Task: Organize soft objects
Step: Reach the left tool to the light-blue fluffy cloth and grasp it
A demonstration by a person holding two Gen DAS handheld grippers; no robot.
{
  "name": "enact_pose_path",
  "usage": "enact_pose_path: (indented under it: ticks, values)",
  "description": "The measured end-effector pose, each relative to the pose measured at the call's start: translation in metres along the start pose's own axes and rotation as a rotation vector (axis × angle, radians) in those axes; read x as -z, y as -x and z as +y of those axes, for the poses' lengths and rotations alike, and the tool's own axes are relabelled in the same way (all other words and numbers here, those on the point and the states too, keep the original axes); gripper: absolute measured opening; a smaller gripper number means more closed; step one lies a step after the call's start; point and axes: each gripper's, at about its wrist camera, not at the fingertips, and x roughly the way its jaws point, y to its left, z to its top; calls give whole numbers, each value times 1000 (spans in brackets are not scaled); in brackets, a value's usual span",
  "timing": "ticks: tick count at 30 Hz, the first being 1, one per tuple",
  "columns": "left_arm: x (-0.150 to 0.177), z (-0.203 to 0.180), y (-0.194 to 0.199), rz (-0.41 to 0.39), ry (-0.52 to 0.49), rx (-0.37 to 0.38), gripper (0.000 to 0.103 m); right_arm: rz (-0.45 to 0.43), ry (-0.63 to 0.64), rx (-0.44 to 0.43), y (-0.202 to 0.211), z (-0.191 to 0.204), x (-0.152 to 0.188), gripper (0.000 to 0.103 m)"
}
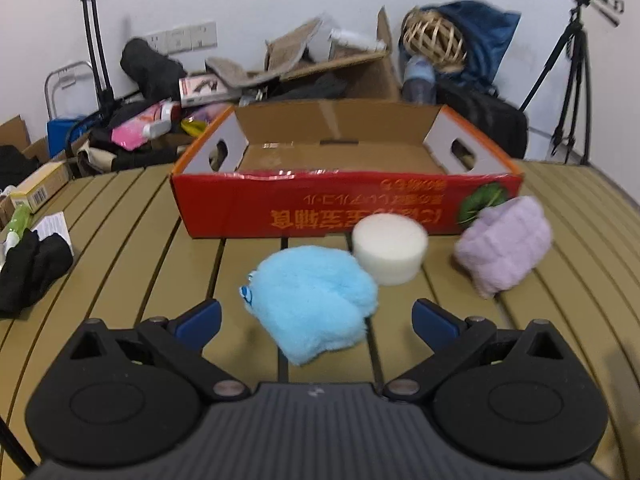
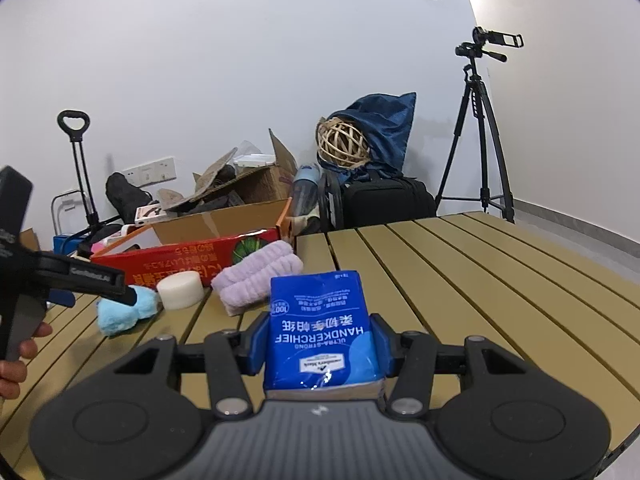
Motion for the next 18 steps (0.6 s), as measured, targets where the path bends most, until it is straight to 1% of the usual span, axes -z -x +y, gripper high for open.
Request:
enact_pose_path:
  ticks: [2,8,13,16,18]
  values:
    - [-4,1,-12,24,11,-18,103,1,-14,5,-3,-2,0,50]
    - [-8,1,-30,48,1,-50,103,-2,-36,17,-8,-5,1,50]
    - [-8,1,-39,44,2,-91,103,1,-41,19,-11,-5,2,50]
    - [-9,2,-41,40,18,-98,103,1,-42,19,-11,-5,2,50]
    - [-8,0,-42,38,7,-99,101,4,-48,20,-12,-6,2,50]
